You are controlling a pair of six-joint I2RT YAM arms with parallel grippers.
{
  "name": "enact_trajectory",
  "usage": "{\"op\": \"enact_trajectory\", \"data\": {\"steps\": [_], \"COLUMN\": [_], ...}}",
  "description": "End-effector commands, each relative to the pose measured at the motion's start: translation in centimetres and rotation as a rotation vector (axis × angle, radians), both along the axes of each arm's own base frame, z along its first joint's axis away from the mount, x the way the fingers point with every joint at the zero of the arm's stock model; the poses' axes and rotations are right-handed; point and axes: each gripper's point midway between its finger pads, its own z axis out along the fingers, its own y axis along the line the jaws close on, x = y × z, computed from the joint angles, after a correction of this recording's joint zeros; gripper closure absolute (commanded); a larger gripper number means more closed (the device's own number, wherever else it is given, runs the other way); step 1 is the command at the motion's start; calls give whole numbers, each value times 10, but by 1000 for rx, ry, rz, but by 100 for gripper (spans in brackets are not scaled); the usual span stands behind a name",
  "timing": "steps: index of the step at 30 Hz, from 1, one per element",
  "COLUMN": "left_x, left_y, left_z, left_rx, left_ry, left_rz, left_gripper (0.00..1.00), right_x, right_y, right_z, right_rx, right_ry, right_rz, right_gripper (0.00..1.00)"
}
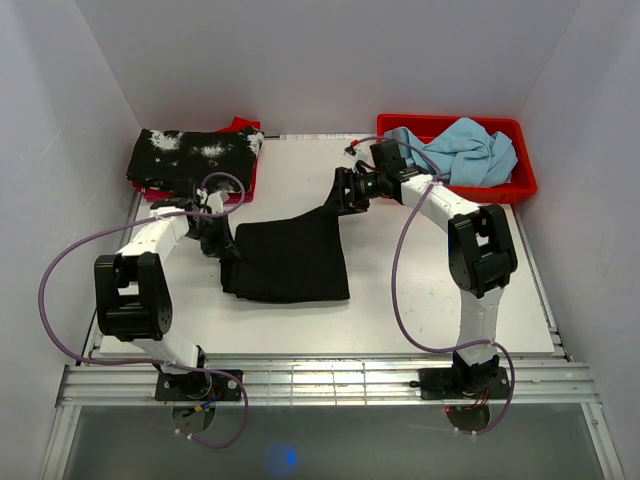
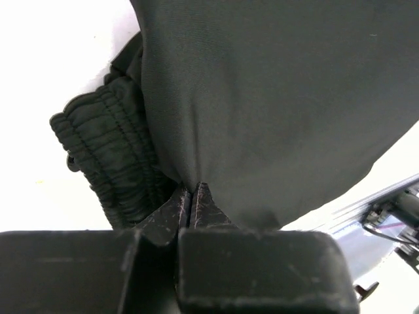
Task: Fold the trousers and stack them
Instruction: Fold the trousers
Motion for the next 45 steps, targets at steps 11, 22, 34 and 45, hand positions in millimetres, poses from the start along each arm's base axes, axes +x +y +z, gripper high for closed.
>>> {"op": "enact_trajectory", "data": {"steps": [11, 22, 34, 45], "left_x": [-2, 13, 22, 18], "left_y": [1, 33, 19, 75], "left_z": [85, -31, 17, 40], "left_rx": [-182, -304, -423, -143], "left_ry": [-110, 6, -115, -255], "left_rz": [55, 200, 152, 257], "left_gripper": [100, 100, 50, 57], "right_x": [-5, -18, -24, -38], "right_y": [-14, -9, 61, 145], "right_z": [13, 1, 25, 40], "right_rx": [-15, -5, 32, 87], "right_ry": [-66, -42, -105, -109], "right_rz": [3, 51, 142, 160], "right_gripper": [31, 36, 44, 48]}}
